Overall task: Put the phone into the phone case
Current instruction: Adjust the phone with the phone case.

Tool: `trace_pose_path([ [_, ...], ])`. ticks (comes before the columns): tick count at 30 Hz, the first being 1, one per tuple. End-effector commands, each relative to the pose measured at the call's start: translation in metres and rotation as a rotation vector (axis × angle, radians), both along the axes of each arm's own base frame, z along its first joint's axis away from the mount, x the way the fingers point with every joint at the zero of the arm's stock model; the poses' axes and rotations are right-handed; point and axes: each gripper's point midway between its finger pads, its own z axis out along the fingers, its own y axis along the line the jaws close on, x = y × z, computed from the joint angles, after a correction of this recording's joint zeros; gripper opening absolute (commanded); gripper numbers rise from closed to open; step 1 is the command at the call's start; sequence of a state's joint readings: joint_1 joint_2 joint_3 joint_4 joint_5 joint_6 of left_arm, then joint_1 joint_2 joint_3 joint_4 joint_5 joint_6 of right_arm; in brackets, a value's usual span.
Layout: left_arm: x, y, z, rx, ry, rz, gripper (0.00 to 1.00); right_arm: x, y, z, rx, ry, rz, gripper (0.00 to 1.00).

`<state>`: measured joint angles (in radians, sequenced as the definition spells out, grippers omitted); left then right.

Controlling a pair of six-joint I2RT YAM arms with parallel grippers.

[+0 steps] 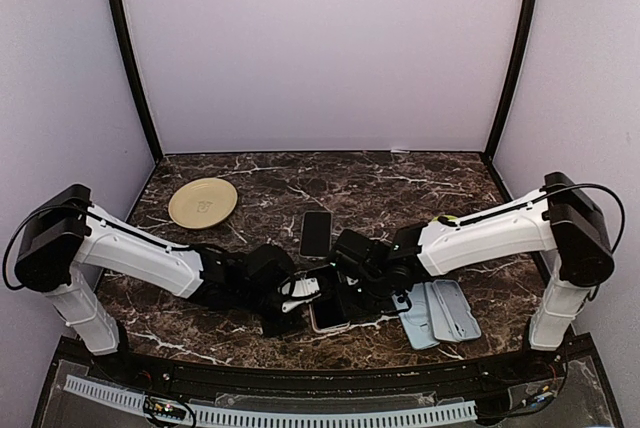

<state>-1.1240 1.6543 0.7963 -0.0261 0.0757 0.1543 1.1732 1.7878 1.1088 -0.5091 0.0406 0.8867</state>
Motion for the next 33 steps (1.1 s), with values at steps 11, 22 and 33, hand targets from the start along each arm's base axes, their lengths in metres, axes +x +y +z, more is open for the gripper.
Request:
trace_pose_path([
  [11,-0.011,-0.014,0.003,-0.085,0.007,-0.083,0.28,-0.035,0.011,-0.03,0.017,0.177,0.041,0.01],
  [22,0.016,0.001,0.035,-0.138,-0.006,0.092,0.28,0.006,-0.021,-0.011,-0.166,0.017,-0.015,0.1],
  [33,0.099,0.081,0.094,-0.219,-0.036,0.518,0.37,0.03,-0.002,0.016,-0.189,-0.121,-0.034,0.47],
])
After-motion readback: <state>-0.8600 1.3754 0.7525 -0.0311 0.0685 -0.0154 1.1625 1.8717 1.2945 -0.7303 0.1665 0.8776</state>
